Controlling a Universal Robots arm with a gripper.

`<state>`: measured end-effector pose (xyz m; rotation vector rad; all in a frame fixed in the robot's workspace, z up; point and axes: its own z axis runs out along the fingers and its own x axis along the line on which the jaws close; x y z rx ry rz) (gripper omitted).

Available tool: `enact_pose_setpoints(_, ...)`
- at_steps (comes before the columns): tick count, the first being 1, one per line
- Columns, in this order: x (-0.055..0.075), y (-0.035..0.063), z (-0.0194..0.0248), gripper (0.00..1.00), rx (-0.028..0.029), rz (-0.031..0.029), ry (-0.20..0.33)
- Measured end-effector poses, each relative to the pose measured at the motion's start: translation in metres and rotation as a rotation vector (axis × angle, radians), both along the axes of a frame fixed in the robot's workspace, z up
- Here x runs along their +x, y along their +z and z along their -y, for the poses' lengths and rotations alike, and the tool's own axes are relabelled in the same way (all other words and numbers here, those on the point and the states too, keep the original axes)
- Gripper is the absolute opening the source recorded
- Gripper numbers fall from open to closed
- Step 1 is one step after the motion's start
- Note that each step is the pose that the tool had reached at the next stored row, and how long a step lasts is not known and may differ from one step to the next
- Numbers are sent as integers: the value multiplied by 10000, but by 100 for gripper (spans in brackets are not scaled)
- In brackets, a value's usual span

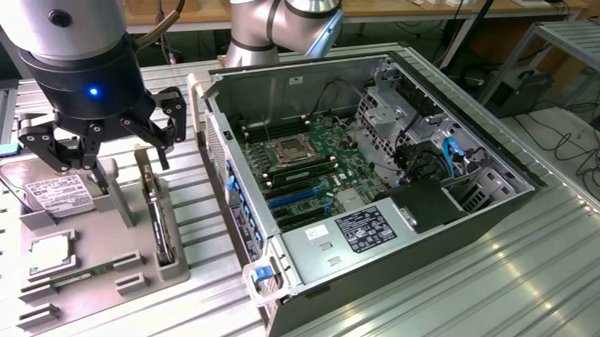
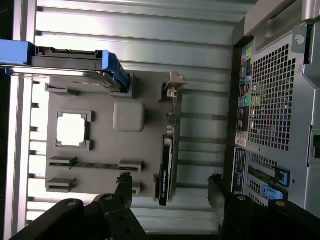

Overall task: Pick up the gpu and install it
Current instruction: 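Pick up the gpu and move the gpu toward the slot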

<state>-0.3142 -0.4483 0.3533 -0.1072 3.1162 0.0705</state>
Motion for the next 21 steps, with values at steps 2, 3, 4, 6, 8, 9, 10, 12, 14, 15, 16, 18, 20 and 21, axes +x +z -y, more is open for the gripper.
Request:
enact_pose_setpoints(2,0,-10,7,72,0,0,9)
enact_pose_setpoints(3,0,-14,9,72,0,0,11)
enact_pose_setpoints(4,0,-18,9,72,0,0,11)
enact_pose_setpoints(6,0,-24,11,72,0,0,14)
enact_pose_setpoints(8,0,-31,13,72,0,0,14)
enact_pose_setpoints(9,0,-36,14,72,1,1,14)
enact_pose_setpoints(10,0,-40,15,72,0,-3,14)
enact_pose_setpoints(12,1,-49,15,72,-1,-45,15)
enact_pose_setpoints(14,0,-63,16,72,1,-90,15)
enact_pose_setpoints(15,0,-69,17,72,1,-91,14)
enact_pose_setpoints(16,0,-73,16,72,0,-92,14)
enact_pose_setpoints(18,0,-82,17,72,0,-92,14)
enact_pose_setpoints(20,0,-90,17,72,0,-93,14)
enact_pose_setpoints(21,0,-94,17,72,0,-92,14)
